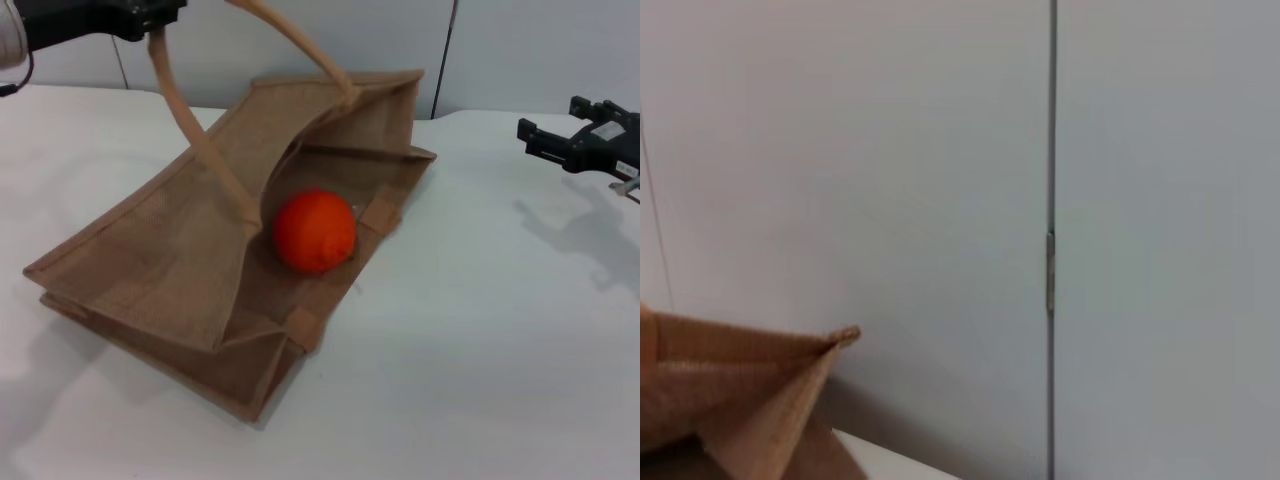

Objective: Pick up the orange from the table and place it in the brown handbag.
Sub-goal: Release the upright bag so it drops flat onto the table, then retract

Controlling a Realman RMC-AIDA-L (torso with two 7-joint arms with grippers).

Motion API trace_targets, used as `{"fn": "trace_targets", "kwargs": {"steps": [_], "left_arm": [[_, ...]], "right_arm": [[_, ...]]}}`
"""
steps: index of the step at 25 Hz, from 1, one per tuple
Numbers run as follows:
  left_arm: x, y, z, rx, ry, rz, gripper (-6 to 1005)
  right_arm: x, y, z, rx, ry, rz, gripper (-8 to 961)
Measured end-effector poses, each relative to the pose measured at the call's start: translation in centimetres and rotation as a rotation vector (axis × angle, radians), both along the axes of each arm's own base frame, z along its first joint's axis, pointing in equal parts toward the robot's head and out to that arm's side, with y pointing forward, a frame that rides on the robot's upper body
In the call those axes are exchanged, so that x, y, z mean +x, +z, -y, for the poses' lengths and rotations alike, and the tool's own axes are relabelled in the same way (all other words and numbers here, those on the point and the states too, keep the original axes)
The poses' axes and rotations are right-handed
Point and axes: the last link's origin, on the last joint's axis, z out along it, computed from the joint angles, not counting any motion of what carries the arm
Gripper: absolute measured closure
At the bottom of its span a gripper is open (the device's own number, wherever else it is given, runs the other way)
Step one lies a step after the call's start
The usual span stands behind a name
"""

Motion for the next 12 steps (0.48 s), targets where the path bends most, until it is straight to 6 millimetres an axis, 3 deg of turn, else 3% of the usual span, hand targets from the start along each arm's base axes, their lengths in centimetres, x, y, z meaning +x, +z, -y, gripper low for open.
{"fn": "trace_targets", "kwargs": {"steps": [7,12], "left_arm": [[-0.3,-1.0,-0.3,-0.026,-0.019,0.002,406],[-0.6,-1.3,-0.6,-0.038,-0.005,0.035,172]], "right_arm": [[0.1,-0.1,0.0,0.000,-0.008,0.002,59],[0.0,-0.2,0.0,-0.001,-0.008,0.000,59]]}}
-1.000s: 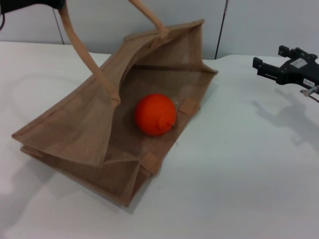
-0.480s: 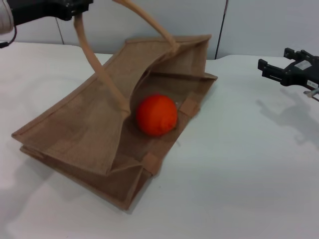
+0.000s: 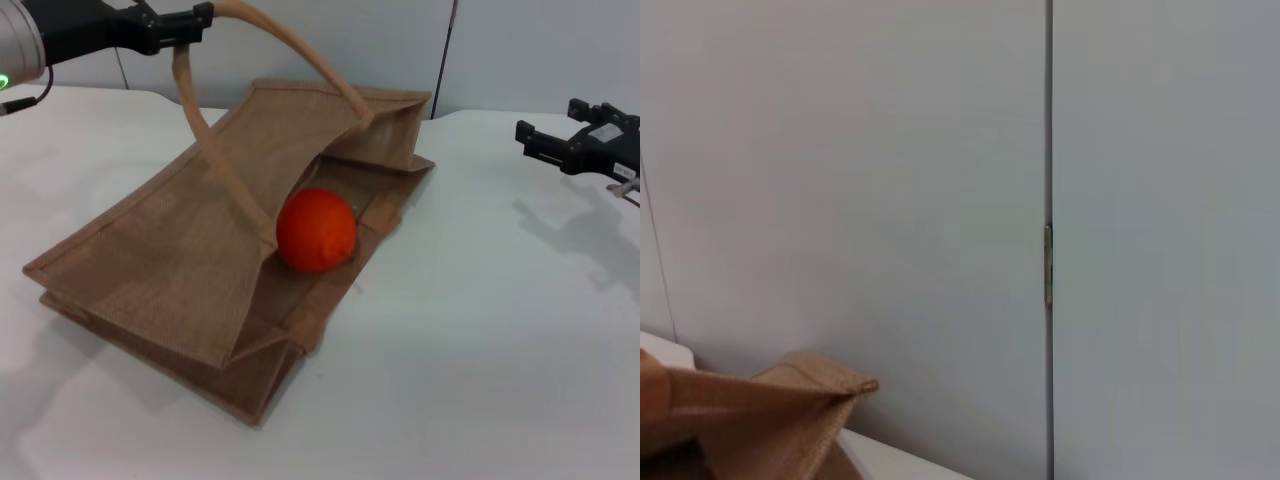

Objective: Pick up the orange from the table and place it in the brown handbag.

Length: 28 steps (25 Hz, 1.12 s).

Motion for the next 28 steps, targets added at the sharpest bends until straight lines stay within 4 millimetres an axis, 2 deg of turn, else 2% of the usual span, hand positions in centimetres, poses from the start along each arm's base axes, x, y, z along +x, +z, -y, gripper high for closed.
{"fn": "trace_targets", "kwargs": {"steps": [6,12,23,26,28], "left_arm": [[0.1,0.2,0.1,0.014,-0.019,0.030,131],[0.4,0.1,0.2,0.003,-0.033,0.058,132],[2.5,-2.7,0.0,-0.126,-0.131,0.086,135],[2.4,-2.6,-0.1,-0.119,-0.129,0.090,136],[1.6,-2.0,0.0,-0.083,-0.122,0.088,136]], "right_arm": [[0.0,0.0,0.0,-0.001,-0.001,-0.002,59],[0.0,-0.1,0.1,-0.002,-0.004,-0.006,59],[0.0,-0.1,0.1,-0.001,-0.006,-0.013,59],[0.0,-0.1,0.1,-0.002,-0.006,-0.015,59],[0.3,-0.2,0.4,0.000,-0.008,-0.015,59]]}}
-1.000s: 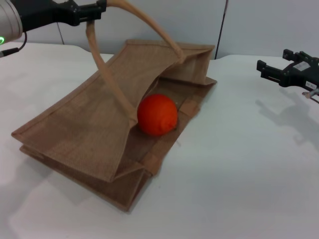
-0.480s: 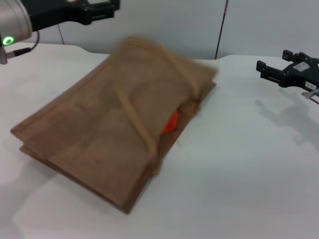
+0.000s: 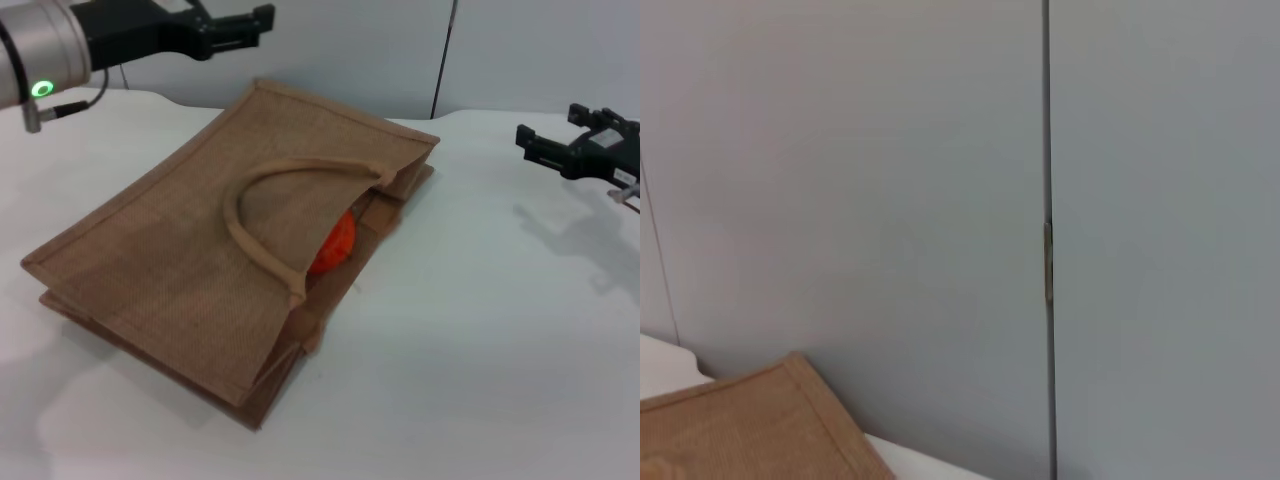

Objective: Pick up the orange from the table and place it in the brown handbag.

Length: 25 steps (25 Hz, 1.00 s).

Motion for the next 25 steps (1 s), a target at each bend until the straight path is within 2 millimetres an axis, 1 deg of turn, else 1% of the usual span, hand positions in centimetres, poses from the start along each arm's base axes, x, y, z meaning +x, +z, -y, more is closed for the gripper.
{"fn": "trace_targets", "kwargs": {"steps": [1,5,8,9,10,12,15,17,21,25], "left_arm": [[0.0,0.0,0.0,0.000,0.000,0.000,136],[-2.0,1.1,0.6,0.104,0.001,0.031,137],[-3.8,1.4,1.1,0.187,0.006,0.092,138],[-5.4,1.4,1.6,0.243,0.026,0.140,137],[-5.4,1.4,1.6,0.243,0.026,0.140,137],[-6.8,0.9,2.0,0.284,0.045,0.168,135],[-8.7,-0.5,2.7,0.334,0.065,0.170,138],[-10.1,-1.8,3.8,0.382,0.065,0.170,142],[-10.9,-2.5,4.5,0.423,0.063,0.173,142],[-11.3,-3.9,4.9,0.421,0.067,0.149,142]], "right_arm": [[0.2,0.0,0.2,0.006,0.001,0.002,59],[1.2,0.0,1.4,0.087,0.010,-0.008,59],[2.4,0.5,2.9,0.197,0.007,-0.030,59],[2.9,0.8,3.5,0.238,0.001,-0.036,59],[3.4,1.2,4.0,0.281,-0.003,-0.040,59],[4.4,1.9,5.0,0.352,-0.022,-0.052,59],[5.9,2.5,6.8,0.441,-0.070,-0.106,59],[6.4,2.6,7.6,0.487,-0.083,-0.123,59],[7.0,2.1,9.0,0.533,-0.105,-0.116,59],[7.1,1.1,9.7,0.513,-0.133,-0.123,59]]}}
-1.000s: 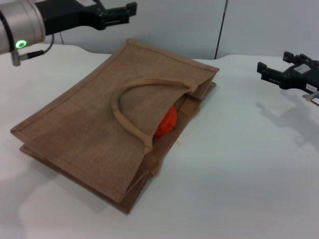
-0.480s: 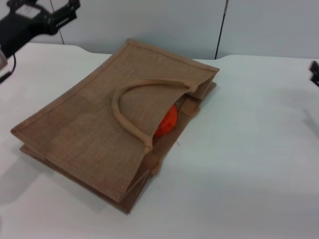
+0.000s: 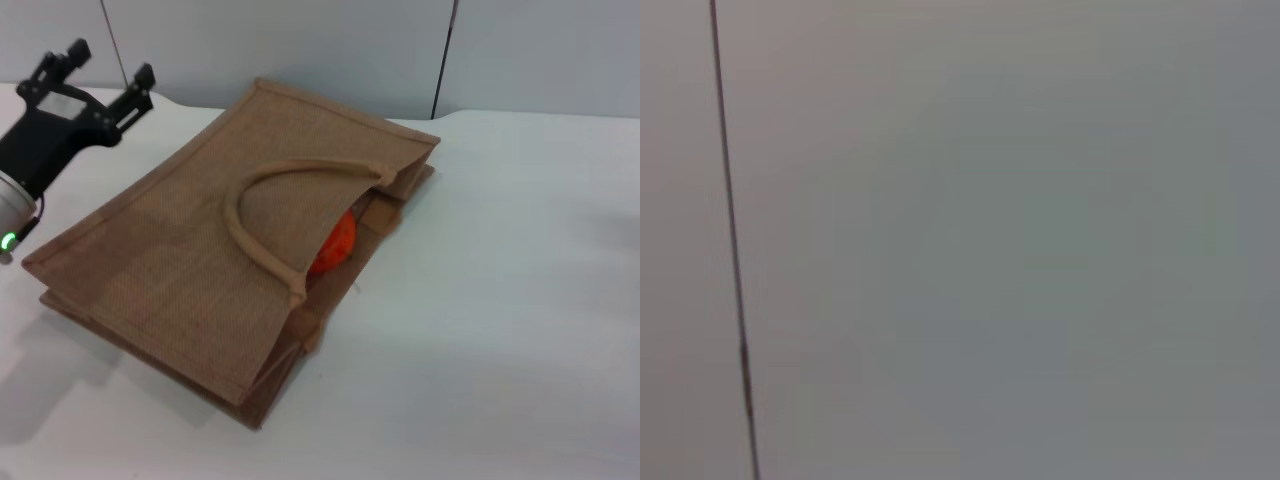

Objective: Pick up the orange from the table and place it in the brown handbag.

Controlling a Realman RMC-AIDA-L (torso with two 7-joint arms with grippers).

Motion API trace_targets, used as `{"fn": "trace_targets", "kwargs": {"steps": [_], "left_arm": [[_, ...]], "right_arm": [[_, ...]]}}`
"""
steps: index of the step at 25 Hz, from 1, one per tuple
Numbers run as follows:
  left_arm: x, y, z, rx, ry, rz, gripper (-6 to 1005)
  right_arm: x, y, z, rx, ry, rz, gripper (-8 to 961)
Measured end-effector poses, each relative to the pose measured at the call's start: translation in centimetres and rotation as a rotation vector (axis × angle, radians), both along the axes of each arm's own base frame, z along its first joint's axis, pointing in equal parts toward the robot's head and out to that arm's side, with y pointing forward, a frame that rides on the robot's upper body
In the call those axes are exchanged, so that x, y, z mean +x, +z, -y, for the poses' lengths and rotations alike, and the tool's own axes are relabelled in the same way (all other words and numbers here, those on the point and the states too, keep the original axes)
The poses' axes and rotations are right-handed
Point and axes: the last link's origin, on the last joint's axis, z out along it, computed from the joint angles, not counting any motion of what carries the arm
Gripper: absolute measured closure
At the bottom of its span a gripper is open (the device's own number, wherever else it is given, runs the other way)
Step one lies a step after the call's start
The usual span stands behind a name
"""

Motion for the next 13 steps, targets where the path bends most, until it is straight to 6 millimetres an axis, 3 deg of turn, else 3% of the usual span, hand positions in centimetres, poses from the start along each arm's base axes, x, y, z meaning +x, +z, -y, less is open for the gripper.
{"fn": "trace_targets", "kwargs": {"steps": [7,13], "left_arm": [[-0.2,-2.6,-0.2,-0.030,0.023,-0.072,142],[-0.6,-2.9,-0.1,-0.001,0.050,-0.082,142]], "right_arm": [[0.0,-0.3,0.0,-0.004,-0.013,-0.009,59],[0.1,-0.3,0.0,-0.005,-0.014,-0.010,59]]}}
